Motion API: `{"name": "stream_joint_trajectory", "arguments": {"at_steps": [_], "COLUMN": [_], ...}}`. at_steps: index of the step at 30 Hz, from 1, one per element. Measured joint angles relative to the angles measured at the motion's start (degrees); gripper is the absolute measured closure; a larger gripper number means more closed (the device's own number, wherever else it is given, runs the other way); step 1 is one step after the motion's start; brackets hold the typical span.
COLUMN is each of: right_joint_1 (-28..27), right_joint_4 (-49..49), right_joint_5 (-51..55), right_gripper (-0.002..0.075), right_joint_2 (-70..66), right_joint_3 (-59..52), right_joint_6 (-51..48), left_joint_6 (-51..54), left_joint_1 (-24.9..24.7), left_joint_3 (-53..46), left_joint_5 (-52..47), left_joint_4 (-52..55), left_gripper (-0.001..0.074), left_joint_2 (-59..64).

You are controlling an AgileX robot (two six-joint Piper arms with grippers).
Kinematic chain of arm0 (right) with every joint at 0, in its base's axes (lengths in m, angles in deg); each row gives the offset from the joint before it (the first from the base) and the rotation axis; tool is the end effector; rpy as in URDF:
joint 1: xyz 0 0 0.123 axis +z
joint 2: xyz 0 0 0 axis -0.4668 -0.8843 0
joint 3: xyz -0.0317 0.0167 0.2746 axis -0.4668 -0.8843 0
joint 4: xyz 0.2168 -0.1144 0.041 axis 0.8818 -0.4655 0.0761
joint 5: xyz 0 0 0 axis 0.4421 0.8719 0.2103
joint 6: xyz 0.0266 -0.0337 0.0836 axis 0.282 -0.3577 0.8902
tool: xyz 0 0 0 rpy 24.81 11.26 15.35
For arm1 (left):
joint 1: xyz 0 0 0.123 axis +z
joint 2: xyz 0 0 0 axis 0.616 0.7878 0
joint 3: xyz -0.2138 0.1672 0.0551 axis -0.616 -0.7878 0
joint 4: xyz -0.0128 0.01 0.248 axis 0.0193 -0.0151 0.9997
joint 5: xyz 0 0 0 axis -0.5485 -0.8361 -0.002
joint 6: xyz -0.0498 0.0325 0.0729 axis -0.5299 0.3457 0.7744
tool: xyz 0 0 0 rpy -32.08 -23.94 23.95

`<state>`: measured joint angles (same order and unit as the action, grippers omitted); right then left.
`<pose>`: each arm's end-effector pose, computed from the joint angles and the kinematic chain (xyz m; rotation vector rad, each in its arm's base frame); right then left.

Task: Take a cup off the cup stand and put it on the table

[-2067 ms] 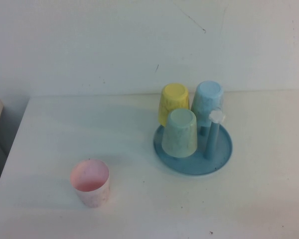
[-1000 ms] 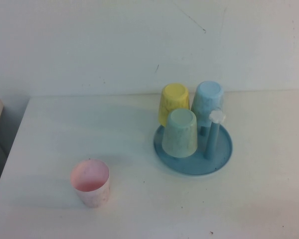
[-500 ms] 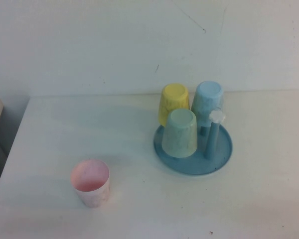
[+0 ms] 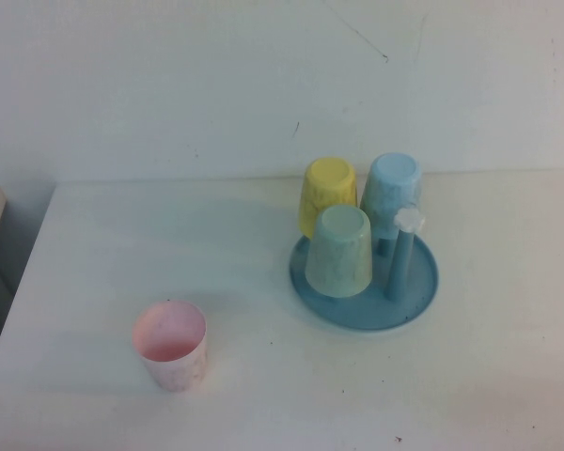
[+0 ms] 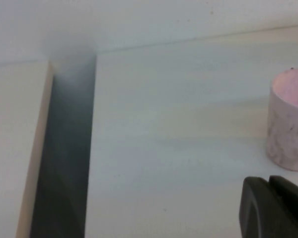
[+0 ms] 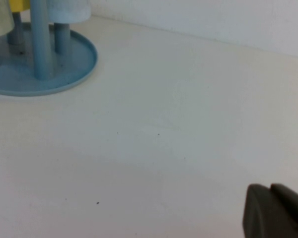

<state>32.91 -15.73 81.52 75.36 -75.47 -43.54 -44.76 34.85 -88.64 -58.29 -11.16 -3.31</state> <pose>0.0606 0.0033 0.1721 -0.2242 1.8389 -0.0768 0.0625 -0.0066 0.1755 0.0650 1.8194 -0.0771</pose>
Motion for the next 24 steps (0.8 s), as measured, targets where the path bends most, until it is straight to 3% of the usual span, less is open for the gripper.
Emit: {"name": "stream_joint_trajectory", "arguments": {"at_steps": [5, 24], "right_joint_1": [0.0, 0.0], "right_joint_4": [0.0, 0.0], "right_joint_5": [0.0, 0.1], "right_gripper": [0.0727, 0.0727], "right_joint_2": [0.0, 0.0], "right_joint_3": [0.0, 0.0], "right_joint_6": [0.0, 0.0], "left_joint_6": [0.0, 0.12], "left_joint_1": [-2.23, -2.27], "left_joint_3": [0.0, 0.0], "left_joint_5": [-0.21, -0.21], "left_joint_4": [0.0, 0.0], "left_gripper": [0.0737, 0.0737], "left_joint_2": [-0.62, -0.62]}}
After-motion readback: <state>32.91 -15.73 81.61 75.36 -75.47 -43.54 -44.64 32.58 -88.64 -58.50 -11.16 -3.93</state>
